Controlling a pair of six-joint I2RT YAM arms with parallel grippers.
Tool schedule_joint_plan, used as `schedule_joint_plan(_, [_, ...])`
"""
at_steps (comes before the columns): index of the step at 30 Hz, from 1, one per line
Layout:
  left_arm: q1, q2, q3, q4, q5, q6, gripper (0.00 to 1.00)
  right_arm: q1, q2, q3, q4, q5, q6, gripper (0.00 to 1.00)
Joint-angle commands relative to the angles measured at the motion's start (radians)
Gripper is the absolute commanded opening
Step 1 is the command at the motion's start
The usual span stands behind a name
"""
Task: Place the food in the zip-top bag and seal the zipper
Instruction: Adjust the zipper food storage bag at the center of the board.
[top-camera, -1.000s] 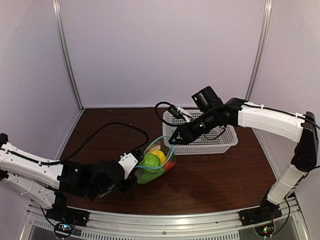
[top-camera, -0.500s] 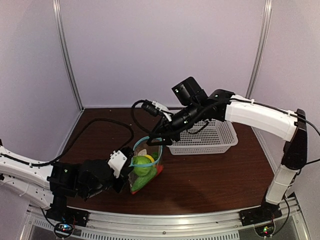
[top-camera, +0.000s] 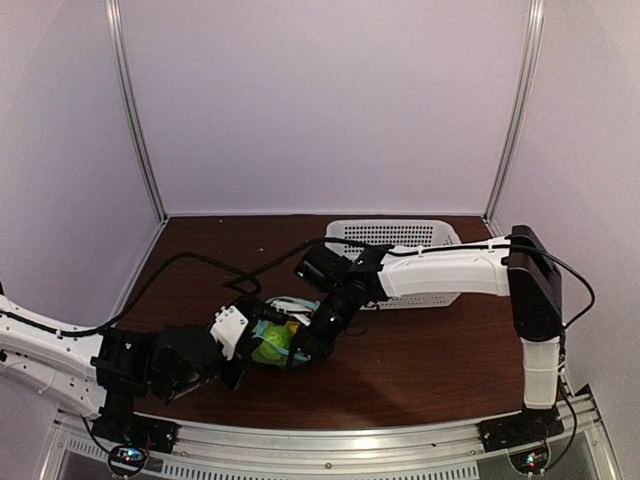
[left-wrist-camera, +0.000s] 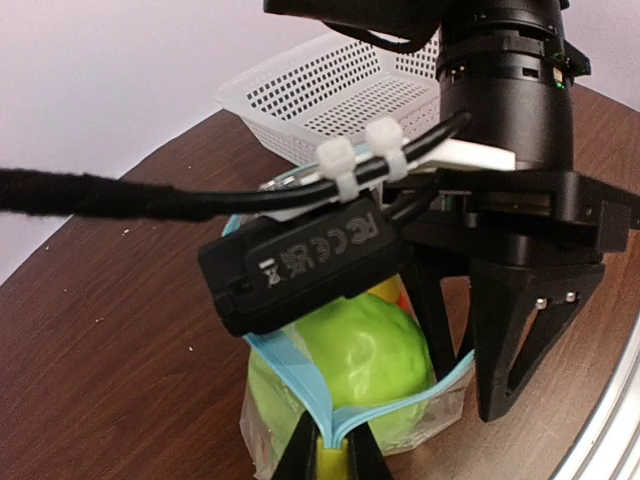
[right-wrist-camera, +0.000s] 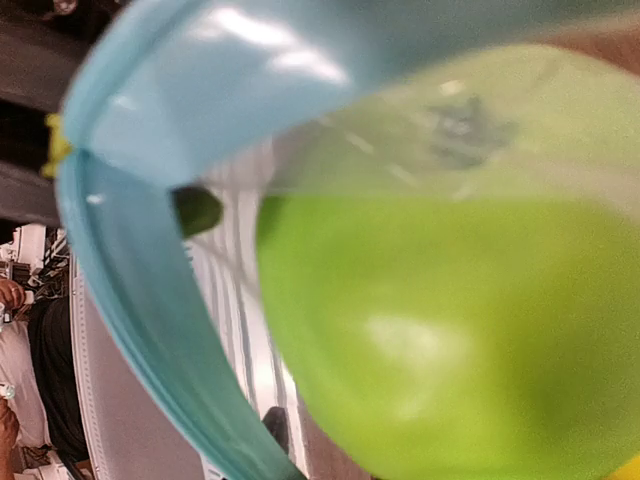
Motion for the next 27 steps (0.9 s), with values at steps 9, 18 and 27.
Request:
schedule_joint_plan(9, [-0.013, -0.048, -0.013, 0.108, -0.024, 0.032, 0.00, -0.074, -0.255, 0.024, -0.030, -0.045, -0.076, 0.41])
schedule_joint_plan(18, [-0.013, -0.091, -0.021, 0.137, 0.104, 0.146, 0.00, -0.133, -0.345, 0.030, -0.216, 0.116, -0.727, 1.00])
schedule_joint_plan(27, [-0.013, -0.089, -0.001, 0.104, 0.131, 0.149, 0.00, -0.155, -0.265, 0.009, -0.020, 0.242, -0.749, 0.88])
